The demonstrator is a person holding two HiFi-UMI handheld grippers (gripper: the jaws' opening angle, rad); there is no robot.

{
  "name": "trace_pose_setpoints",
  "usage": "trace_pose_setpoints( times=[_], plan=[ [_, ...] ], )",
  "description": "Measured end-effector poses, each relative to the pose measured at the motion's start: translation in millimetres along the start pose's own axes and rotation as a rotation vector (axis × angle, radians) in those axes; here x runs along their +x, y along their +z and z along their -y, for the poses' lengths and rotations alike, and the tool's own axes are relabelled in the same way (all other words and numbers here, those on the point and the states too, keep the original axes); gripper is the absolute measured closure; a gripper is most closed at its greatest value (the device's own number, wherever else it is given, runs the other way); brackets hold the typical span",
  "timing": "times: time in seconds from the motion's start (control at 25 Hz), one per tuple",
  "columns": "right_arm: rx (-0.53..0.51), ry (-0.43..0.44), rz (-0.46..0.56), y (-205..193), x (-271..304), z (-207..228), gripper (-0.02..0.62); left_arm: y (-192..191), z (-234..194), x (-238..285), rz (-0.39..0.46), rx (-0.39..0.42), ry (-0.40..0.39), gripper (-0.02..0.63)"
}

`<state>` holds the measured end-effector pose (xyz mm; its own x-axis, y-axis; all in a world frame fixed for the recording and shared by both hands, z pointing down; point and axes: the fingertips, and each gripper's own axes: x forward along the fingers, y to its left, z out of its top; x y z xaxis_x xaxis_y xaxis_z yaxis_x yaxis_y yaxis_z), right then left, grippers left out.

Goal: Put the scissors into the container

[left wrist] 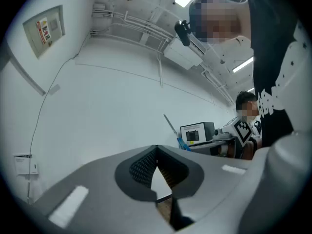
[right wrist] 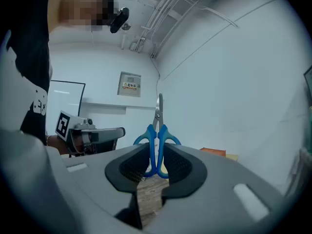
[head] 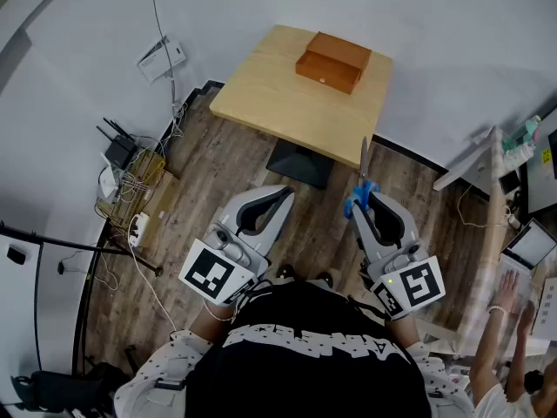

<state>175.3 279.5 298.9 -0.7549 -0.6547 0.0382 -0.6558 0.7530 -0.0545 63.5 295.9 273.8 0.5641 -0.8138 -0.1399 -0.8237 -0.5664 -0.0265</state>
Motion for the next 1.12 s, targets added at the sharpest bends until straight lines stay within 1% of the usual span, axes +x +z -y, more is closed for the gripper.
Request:
trace_pose_setpoints(
  times=[0.2, 0.52, 0.84, 1.0, 1.12],
  plan=[
    [-0.011, -0.005, -0.007, 0.1, 0.5, -2.2, 0.491, -0.8, -3.6, -4.0, -0.009, -0.009, 0.009, 0.604],
    [-0.002, -0.023, -0.017, -0.7, 7.1, -3.1, 0.491, -3.8, -9.7, -8.3, -0.021, -0.001, -0.003, 0.604],
    [-0.006, -0.045, -0.034, -3.1, 26.7, -14.6, 0.491, -9.2, -35.8, -25.2, -0.031, -0.024, 0.008, 0.604],
    [-0.008, -0.065, -0.031, -5.6, 31.6, -24.3, 0.491, -14.5, -43.0, -34.0, -0.044, -0.029, -0.009, 0.604],
    [0.004, -0.077, -0.032, -7.7, 33.3, -27.7, 0.491, -20.9, -43.2, -36.7, -0.078, -0.044, -0.028, 0.604]
  ],
)
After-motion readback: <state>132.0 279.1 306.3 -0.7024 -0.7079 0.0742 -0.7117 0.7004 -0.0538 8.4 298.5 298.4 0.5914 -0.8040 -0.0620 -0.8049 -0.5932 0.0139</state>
